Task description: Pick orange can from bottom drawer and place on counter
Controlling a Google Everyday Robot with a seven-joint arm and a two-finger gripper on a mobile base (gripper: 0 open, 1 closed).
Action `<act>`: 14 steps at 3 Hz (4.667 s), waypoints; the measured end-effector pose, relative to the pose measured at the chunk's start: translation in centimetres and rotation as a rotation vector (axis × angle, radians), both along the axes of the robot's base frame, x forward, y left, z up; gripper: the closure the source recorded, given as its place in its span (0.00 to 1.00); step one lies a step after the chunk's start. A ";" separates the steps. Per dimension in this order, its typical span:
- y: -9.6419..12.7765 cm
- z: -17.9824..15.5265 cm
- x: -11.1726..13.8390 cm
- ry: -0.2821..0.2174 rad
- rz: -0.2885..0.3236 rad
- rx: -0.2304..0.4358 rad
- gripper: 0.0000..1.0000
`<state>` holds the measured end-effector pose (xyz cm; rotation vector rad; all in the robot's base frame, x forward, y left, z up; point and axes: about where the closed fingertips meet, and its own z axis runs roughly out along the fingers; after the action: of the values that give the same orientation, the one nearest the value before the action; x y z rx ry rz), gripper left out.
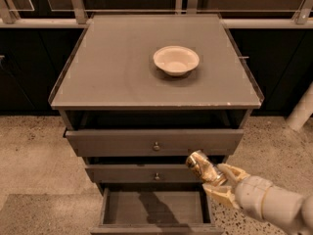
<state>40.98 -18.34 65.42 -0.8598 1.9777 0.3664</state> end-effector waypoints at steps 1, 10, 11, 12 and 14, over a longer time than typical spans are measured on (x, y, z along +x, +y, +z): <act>-2.0 9.7 -0.9 -0.166 0.011 -0.090 1.00; -2.9 23.5 18.8 -0.439 0.314 -0.182 1.00; -2.1 21.6 19.5 -0.408 0.343 -0.172 0.82; -2.1 21.6 19.5 -0.408 0.344 -0.172 0.57; -2.0 21.6 19.5 -0.408 0.344 -0.172 0.11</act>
Offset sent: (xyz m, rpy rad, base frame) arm -0.0239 -0.0920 0.2725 -0.1234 -0.4801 0.1027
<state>60.48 -20.39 87.00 -1.2812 1.4989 0.1960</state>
